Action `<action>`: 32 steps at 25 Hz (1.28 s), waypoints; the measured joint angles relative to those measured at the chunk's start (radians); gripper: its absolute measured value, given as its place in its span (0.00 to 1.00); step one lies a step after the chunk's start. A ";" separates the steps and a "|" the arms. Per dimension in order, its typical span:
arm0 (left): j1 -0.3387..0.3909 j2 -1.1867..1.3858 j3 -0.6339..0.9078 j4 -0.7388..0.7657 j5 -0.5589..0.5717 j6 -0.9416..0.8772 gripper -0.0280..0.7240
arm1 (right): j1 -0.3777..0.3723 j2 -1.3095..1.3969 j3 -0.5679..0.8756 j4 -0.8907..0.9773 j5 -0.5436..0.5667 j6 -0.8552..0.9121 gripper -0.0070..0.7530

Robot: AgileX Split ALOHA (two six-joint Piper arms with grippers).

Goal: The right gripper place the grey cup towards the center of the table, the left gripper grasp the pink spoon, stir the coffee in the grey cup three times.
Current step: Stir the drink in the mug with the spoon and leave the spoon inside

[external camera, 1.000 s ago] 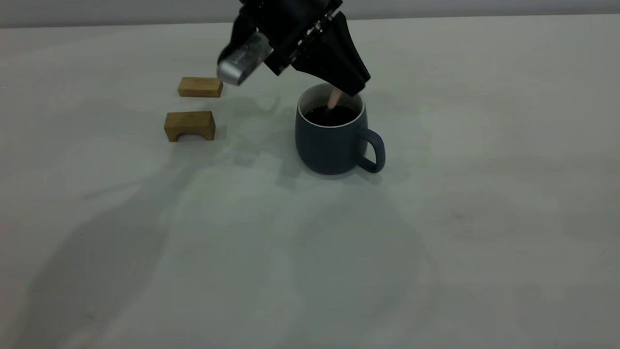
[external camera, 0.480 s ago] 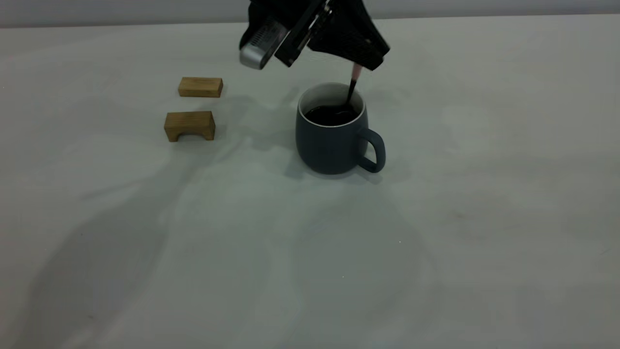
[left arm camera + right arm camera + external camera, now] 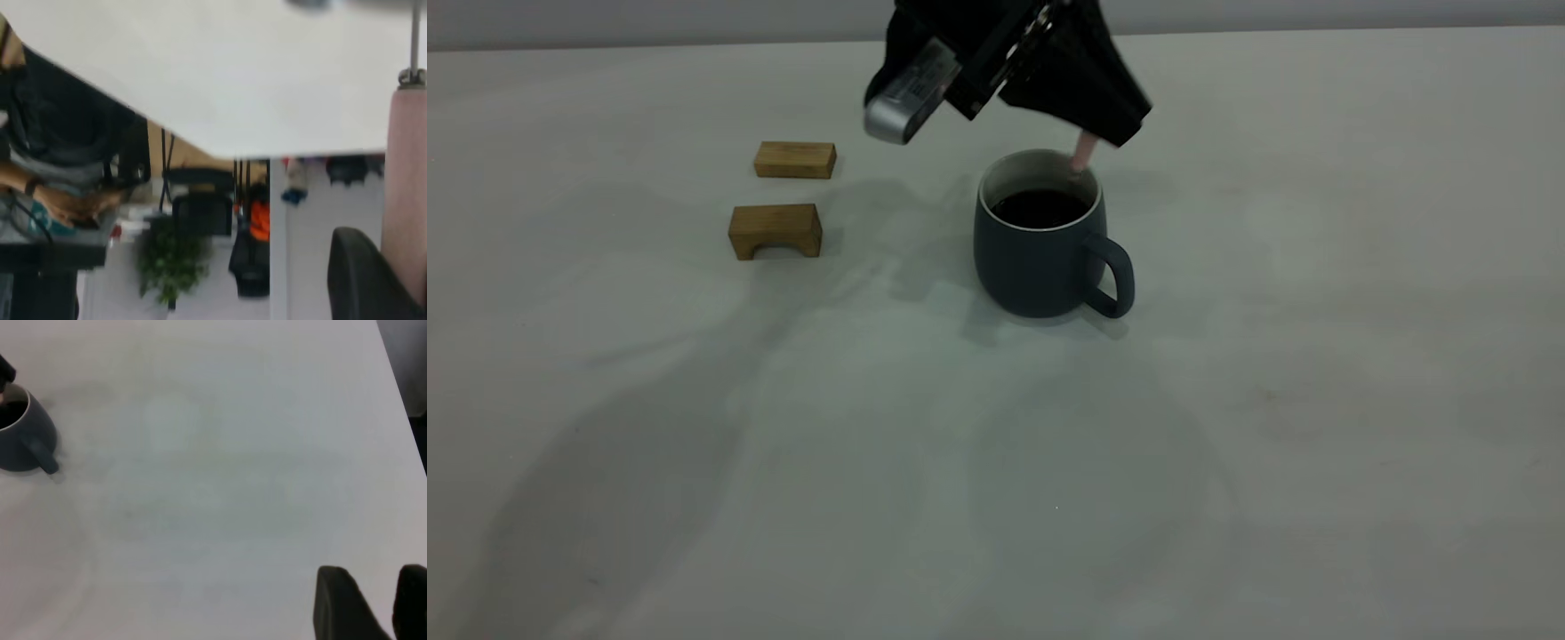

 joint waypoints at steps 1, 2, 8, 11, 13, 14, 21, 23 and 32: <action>0.001 0.000 -0.005 0.024 0.000 -0.007 0.20 | 0.000 0.000 0.000 0.000 0.000 0.000 0.32; 0.004 0.000 -0.012 0.048 0.000 -0.010 0.20 | 0.000 0.000 0.000 0.000 0.000 0.000 0.32; 0.014 0.000 -0.040 0.112 0.000 0.029 0.20 | 0.000 0.000 0.000 0.000 0.000 0.000 0.32; 0.008 0.000 -0.041 0.112 0.000 0.049 0.20 | 0.000 0.000 0.000 0.000 0.000 0.000 0.32; -0.005 0.000 -0.041 0.117 -0.002 0.051 0.20 | 0.000 0.000 0.000 0.000 0.000 0.000 0.32; -0.014 0.000 -0.041 0.117 -0.004 0.052 0.20 | 0.000 0.000 0.000 0.000 0.000 0.000 0.32; -0.064 0.000 -0.041 0.138 -0.009 0.054 0.20 | 0.000 0.000 0.000 0.000 0.000 0.000 0.32; -0.074 0.000 -0.041 0.169 -0.009 0.054 0.20 | 0.000 0.000 0.000 0.000 0.000 0.000 0.32; -0.088 0.000 -0.041 0.279 0.000 0.054 0.47 | 0.000 0.000 0.000 0.000 0.000 0.000 0.32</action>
